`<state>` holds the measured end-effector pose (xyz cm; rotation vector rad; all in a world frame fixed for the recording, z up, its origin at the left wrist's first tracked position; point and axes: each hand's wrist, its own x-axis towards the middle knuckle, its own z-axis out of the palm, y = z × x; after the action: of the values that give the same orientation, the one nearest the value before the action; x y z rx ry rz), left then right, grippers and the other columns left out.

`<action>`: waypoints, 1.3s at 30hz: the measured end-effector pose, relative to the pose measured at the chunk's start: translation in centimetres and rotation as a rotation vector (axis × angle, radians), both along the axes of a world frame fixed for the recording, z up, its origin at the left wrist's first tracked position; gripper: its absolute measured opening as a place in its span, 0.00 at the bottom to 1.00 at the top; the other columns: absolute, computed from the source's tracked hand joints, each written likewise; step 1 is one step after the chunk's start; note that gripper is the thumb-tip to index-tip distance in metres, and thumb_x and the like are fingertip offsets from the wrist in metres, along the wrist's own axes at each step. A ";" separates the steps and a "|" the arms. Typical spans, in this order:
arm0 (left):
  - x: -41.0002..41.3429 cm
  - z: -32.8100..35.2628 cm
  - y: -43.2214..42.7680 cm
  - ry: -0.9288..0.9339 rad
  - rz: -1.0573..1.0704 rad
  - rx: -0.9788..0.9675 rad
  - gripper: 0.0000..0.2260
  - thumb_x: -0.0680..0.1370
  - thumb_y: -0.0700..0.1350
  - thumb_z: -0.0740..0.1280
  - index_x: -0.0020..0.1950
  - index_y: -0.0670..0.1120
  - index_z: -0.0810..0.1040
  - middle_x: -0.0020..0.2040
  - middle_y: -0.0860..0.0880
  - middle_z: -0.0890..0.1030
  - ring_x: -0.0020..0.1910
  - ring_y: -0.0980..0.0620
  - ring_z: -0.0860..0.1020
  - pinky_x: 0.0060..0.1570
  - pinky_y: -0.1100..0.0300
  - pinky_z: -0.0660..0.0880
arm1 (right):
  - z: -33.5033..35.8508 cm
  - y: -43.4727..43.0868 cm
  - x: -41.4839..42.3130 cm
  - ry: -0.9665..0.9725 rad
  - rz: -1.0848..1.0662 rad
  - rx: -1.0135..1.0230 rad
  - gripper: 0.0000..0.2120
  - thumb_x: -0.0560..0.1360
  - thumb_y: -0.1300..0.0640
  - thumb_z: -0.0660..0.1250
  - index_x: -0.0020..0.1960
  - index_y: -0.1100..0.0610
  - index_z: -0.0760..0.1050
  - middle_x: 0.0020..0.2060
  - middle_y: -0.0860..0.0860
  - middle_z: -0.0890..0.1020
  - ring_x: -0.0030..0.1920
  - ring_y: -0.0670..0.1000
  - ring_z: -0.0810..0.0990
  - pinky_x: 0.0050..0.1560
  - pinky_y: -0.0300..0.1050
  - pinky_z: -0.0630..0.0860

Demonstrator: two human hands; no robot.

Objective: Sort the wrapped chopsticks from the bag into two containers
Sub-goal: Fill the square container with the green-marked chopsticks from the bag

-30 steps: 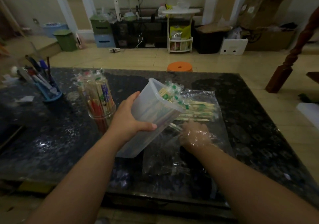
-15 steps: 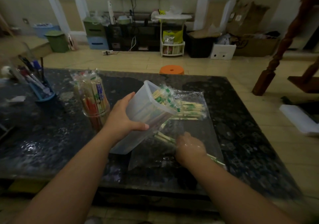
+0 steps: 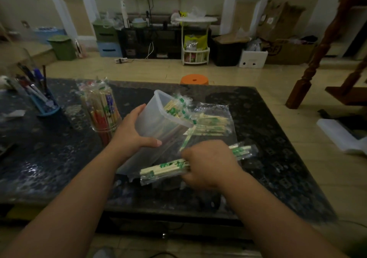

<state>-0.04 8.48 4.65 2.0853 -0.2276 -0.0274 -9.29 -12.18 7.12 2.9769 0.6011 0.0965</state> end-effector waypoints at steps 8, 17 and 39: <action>0.0 0.1 0.0 0.025 -0.053 0.015 0.60 0.48 0.60 0.78 0.79 0.56 0.60 0.75 0.53 0.66 0.72 0.50 0.66 0.71 0.44 0.67 | 0.6 -2.5 1.3 -0.576 -0.021 0.223 0.15 0.73 0.41 0.60 0.45 0.51 0.77 0.45 0.52 0.76 0.44 0.53 0.71 0.44 0.48 0.65; -0.5 0.0 -0.2 -0.043 -0.094 0.039 0.54 0.62 0.42 0.83 0.80 0.56 0.57 0.69 0.56 0.64 0.65 0.55 0.64 0.61 0.53 0.65 | 1.3 -2.4 1.8 -0.546 -0.171 1.133 0.07 0.74 0.52 0.72 0.49 0.52 0.79 0.41 0.47 0.81 0.39 0.45 0.81 0.38 0.44 0.78; -0.5 0.0 -0.1 -0.028 -0.125 0.071 0.58 0.50 0.59 0.78 0.79 0.58 0.60 0.73 0.56 0.65 0.69 0.54 0.65 0.64 0.52 0.65 | 2.4 -1.6 1.8 0.147 -0.497 1.684 0.05 0.74 0.56 0.73 0.46 0.57 0.81 0.36 0.48 0.85 0.35 0.41 0.83 0.31 0.32 0.76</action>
<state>-0.57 8.38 4.60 2.1402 -0.3782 -0.0831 -7.45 -13.78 9.50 4.5860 -0.6965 0.5963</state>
